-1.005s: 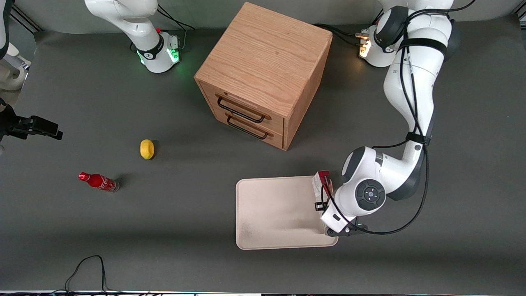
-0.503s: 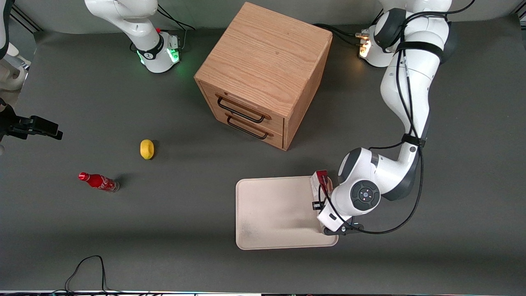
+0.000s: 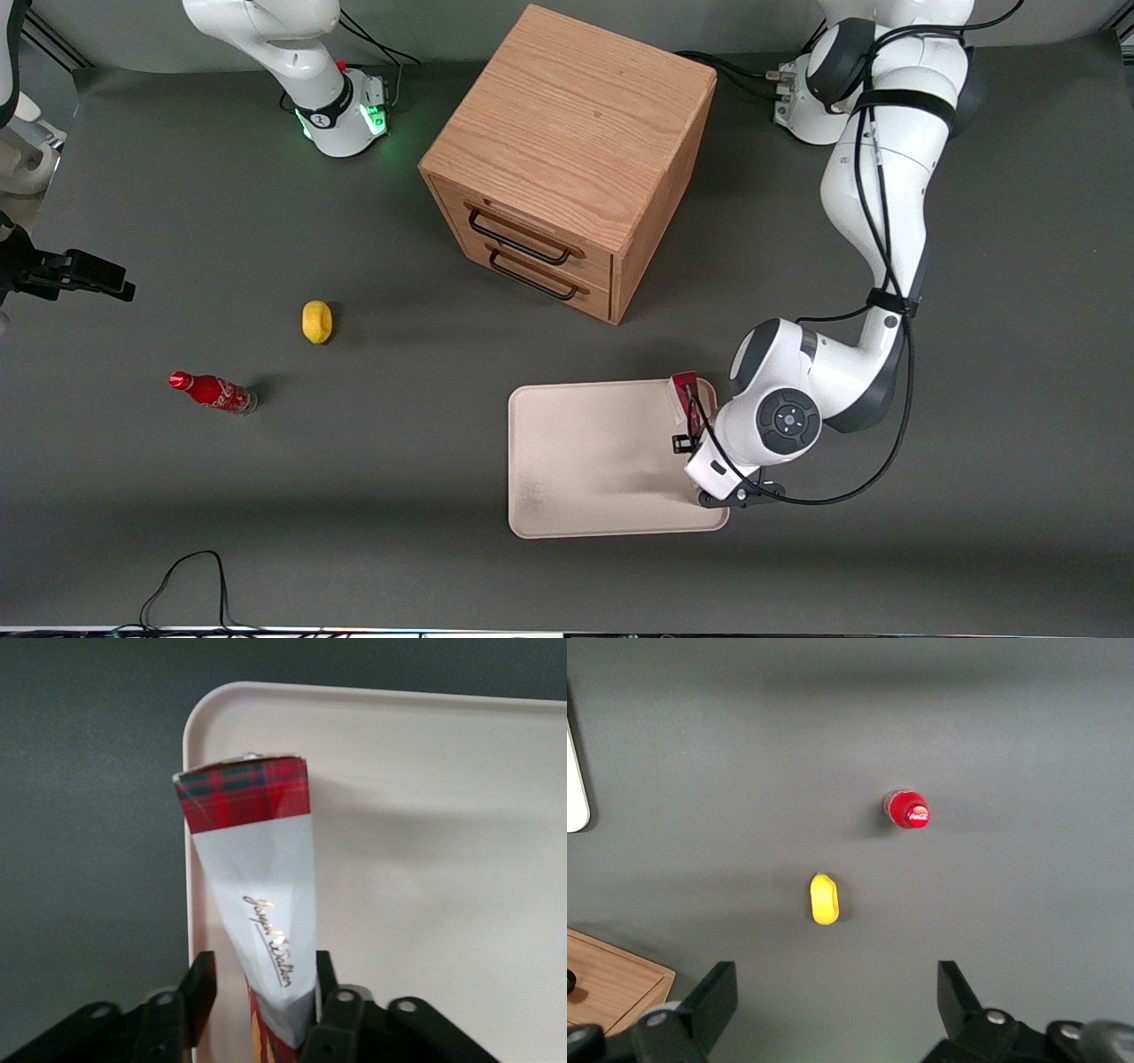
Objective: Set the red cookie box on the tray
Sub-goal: 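Lower the held cookie box onto the white tray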
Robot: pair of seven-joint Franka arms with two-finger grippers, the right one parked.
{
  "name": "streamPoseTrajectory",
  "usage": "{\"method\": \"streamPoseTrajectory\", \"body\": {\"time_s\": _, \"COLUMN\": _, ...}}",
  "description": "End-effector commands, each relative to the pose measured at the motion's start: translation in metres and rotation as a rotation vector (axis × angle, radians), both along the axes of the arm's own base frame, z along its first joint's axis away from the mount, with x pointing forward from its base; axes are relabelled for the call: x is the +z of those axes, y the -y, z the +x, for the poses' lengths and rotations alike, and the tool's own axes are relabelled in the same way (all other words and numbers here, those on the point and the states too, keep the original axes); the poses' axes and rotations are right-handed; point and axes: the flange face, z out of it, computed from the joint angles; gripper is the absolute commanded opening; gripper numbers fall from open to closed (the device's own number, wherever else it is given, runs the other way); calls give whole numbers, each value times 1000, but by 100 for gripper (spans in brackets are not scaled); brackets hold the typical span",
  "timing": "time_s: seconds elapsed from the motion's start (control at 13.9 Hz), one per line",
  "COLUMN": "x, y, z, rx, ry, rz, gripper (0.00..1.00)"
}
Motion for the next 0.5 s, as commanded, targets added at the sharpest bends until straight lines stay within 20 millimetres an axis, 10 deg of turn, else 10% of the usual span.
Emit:
{"method": "streamPoseTrajectory", "body": {"time_s": 0.0, "x": 1, "y": 2, "z": 4, "rx": -16, "ry": 20, "rz": 10, "gripper": 100}}
{"method": "streamPoseTrajectory", "body": {"time_s": 0.43, "x": 43, "y": -18, "z": 8, "rx": 4, "ry": 10, "rz": 28, "gripper": 100}}
